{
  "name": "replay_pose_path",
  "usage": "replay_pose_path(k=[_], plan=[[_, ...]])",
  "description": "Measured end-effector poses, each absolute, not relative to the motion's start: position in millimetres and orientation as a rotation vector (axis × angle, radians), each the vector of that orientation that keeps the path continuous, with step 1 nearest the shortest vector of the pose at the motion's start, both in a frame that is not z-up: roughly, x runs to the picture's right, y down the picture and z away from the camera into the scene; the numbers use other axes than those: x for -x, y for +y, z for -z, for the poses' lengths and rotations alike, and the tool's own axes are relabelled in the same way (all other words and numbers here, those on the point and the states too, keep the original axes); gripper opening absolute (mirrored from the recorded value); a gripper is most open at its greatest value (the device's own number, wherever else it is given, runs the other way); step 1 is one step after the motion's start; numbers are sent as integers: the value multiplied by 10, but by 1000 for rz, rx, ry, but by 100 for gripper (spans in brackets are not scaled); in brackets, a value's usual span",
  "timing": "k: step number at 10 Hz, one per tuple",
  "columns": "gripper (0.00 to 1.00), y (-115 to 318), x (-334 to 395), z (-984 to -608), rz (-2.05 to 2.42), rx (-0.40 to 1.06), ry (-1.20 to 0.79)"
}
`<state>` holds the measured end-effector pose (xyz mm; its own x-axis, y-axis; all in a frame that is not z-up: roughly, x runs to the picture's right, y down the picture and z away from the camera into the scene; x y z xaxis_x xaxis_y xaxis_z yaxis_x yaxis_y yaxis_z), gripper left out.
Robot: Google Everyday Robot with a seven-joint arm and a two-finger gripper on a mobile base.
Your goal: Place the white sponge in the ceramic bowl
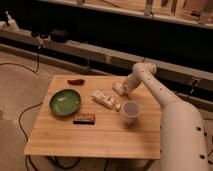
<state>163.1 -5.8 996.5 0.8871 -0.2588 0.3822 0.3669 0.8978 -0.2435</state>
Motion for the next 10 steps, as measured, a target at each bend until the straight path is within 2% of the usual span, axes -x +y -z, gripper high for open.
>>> replay_pose_path(k=[5, 10], plan=[[0, -687, -1058, -9499, 428, 233, -430], [0, -829, -81, -9402, 583, 212, -547]])
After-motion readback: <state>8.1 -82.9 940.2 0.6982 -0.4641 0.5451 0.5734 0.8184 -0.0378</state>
